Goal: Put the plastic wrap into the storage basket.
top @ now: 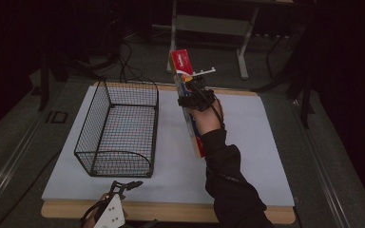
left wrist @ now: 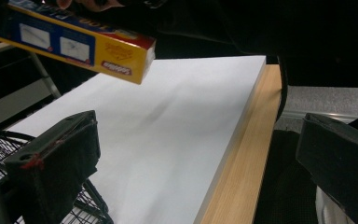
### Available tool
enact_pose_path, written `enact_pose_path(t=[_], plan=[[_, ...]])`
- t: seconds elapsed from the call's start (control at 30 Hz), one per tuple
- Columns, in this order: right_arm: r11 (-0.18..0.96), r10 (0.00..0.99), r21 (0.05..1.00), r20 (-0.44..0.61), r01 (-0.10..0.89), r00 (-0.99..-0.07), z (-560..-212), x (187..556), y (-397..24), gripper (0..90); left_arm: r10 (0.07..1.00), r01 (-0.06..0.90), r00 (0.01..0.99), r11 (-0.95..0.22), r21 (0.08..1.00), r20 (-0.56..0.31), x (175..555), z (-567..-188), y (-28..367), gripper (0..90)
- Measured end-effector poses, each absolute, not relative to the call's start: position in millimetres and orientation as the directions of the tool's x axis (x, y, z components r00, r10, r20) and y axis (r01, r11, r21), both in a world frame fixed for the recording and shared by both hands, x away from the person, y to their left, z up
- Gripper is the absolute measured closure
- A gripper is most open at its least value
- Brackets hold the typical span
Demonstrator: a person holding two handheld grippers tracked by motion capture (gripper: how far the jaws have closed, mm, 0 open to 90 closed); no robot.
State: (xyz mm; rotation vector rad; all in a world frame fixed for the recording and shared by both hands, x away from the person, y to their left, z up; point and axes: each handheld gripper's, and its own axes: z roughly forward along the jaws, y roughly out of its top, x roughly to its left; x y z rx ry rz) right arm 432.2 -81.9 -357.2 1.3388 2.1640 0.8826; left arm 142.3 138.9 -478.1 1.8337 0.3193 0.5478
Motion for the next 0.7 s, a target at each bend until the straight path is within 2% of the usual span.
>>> enact_pose_path(t=[0.7], plan=[[0.387, 0.833, 0.751, -0.035, 0.535, -0.552, -334.9, 427.3, -5.2, 39.7, 0.510, -0.018, 0.841, -0.306, 0.952, 0.180, 134.8, -478.7, 149.0, 0.1]])
